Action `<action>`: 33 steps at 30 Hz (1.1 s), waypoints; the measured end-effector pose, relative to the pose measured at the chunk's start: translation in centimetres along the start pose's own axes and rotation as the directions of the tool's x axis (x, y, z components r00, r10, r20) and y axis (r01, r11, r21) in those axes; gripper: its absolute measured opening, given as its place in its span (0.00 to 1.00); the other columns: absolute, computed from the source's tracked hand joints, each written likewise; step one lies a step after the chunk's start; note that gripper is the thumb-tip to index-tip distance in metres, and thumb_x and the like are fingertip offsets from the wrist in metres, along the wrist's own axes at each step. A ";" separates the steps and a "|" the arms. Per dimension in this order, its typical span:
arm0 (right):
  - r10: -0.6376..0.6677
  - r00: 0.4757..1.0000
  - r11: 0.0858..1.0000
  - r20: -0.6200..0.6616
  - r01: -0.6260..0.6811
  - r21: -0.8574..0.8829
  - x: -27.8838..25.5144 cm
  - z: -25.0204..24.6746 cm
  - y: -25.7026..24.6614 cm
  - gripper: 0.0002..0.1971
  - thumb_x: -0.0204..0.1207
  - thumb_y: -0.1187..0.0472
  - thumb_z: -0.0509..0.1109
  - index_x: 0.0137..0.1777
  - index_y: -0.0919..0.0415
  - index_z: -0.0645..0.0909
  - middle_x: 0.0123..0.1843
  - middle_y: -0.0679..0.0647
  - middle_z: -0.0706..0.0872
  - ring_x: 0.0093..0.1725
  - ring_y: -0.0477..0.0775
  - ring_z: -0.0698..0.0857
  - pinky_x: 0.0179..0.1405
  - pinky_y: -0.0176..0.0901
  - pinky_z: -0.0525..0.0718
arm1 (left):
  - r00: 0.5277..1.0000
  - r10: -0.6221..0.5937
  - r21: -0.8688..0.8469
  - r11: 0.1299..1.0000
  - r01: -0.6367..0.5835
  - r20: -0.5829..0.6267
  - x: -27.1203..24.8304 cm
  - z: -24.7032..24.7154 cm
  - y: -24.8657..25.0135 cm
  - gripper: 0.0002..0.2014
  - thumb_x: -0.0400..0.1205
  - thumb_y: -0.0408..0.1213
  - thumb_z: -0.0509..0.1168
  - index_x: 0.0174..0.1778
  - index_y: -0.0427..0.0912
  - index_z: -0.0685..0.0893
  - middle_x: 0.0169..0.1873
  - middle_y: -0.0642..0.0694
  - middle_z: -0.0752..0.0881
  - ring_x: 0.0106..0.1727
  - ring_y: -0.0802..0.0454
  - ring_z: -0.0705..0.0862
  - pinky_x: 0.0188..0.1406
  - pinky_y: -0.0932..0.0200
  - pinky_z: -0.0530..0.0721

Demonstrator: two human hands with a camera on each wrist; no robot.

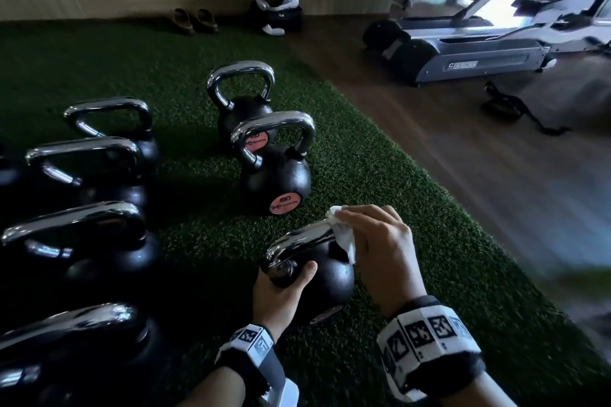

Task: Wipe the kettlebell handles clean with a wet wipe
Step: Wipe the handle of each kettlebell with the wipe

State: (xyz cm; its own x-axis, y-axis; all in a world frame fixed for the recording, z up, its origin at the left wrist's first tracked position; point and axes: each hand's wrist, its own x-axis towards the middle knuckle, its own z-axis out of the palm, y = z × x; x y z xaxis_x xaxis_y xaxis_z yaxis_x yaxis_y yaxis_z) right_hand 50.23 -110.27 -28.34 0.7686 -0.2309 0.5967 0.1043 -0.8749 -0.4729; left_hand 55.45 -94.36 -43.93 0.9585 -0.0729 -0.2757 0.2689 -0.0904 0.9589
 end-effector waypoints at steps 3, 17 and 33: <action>0.195 0.979 0.978 -0.065 -0.190 0.086 0.3 -0.4 1.6 0.12 0.78 0.73 0.75 0.53 0.57 0.94 0.51 0.48 0.95 0.47 0.47 0.91 0.54 0.41 0.89 | 1.000 0.017 0.033 0.999 -0.017 0.005 0.0 -0.2 0.2 0.41 0.61 0.64 0.86 0.63 0.41 0.87 0.52 0.54 0.94 0.53 0.70 0.90 0.54 0.76 0.82; 0.799 0.550 0.440 0.244 -0.810 0.388 -1.7 1.8 5.4 0.13 0.70 0.68 0.81 0.53 0.53 0.94 0.41 0.45 0.95 0.43 0.47 0.94 0.48 0.46 0.93 | 1.000 -0.005 0.105 0.995 0.005 0.006 -0.6 -0.4 1.5 0.43 0.56 0.73 0.83 0.59 0.46 0.90 0.52 0.54 0.94 0.58 0.59 0.91 0.70 0.51 0.85; 0.404 0.628 0.649 0.666 -0.709 0.275 -3.0 -4.1 2.8 0.08 0.72 0.65 0.83 0.47 0.52 0.95 0.45 0.50 0.96 0.48 0.53 0.94 0.53 0.52 0.92 | 0.881 -0.391 -0.192 0.874 0.446 0.267 -9.1 -3.2 7.0 0.05 0.82 0.29 0.71 0.48 0.32 0.83 0.33 0.38 0.89 0.35 0.44 0.90 0.36 0.54 0.91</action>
State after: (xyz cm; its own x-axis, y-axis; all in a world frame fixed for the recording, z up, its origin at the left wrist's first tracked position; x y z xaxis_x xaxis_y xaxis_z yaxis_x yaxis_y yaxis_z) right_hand 45.67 -113.77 -28.77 0.9447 -0.2148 -0.2478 -0.3035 -0.2868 -0.9086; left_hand 48.86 -91.16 -34.53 0.7138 -0.2936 -0.6359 0.6811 0.0795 0.7279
